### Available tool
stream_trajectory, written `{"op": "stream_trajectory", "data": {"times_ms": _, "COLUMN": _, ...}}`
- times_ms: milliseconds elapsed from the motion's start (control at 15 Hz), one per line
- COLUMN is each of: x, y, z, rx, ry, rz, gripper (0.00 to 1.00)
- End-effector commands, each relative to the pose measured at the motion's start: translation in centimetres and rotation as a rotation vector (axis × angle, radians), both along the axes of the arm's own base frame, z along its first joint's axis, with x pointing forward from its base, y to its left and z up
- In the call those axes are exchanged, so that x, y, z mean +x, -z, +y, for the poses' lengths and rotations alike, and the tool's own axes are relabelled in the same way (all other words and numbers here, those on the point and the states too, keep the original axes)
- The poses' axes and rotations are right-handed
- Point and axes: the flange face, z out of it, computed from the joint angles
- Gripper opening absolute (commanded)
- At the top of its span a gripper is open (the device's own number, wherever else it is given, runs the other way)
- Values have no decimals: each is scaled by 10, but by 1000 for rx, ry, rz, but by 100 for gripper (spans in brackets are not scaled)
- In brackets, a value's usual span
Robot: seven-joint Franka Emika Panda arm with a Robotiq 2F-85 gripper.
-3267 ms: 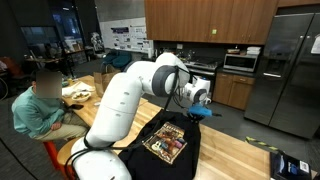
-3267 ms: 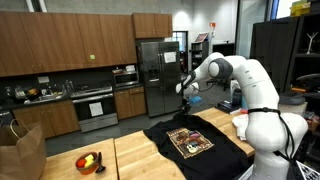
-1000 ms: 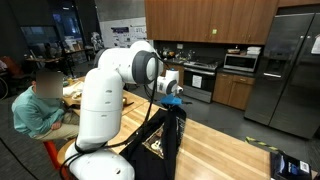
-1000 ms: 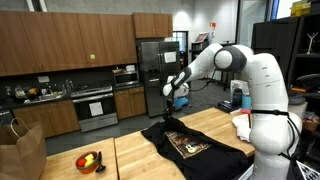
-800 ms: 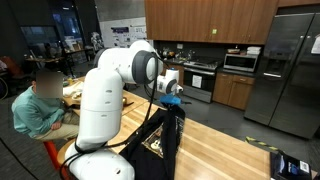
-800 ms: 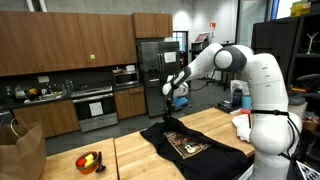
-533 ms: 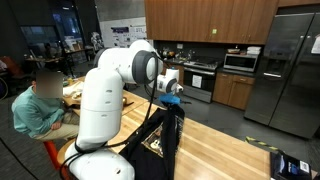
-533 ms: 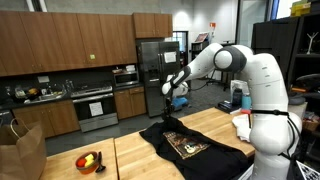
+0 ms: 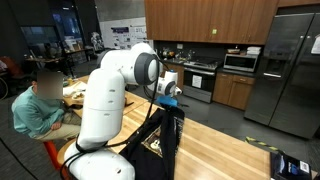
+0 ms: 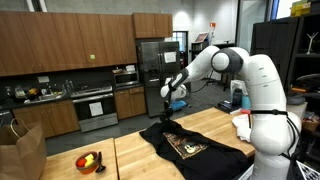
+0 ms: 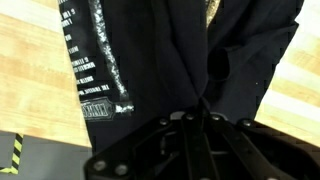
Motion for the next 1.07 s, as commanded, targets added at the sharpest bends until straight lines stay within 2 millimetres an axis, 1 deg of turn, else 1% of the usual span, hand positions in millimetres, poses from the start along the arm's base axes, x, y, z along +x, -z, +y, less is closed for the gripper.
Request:
{"op": "stream_trajectory", "data": {"times_ms": 0, "x": 8, "y": 15, "z": 12, "rx": 2, "ry": 38, "rz": 17, "gripper": 1}}
{"op": "stream_trajectory", "data": {"times_ms": 200, "x": 14, "y": 30, "z": 19, "rx": 4, "ry": 61, "rz": 33, "gripper": 1}}
{"op": "stream_trajectory", "data": {"times_ms": 400, "x": 18, "y": 38, "z": 23, "rx": 13, "ry": 88, "rz": 43, "gripper": 1}}
{"op": "stream_trajectory", "data": {"times_ms": 800, "x": 26, "y": 51, "z": 23, "rx": 26, "ry": 108, "rz": 68, "gripper": 1}}
{"op": "stream_trajectory", "data": {"times_ms": 867, "x": 26, "y": 54, "z": 22, "rx": 23, "ry": 106, "rz": 79, "gripper": 30}}
{"op": "stream_trajectory", "data": {"times_ms": 933, "x": 26, "y": 56, "z": 22, "rx": 19, "ry": 105, "rz": 85, "gripper": 31}}
{"op": "stream_trajectory", "data": {"times_ms": 1000, "x": 26, "y": 58, "z": 22, "rx": 19, "ry": 97, "rz": 95, "gripper": 35}}
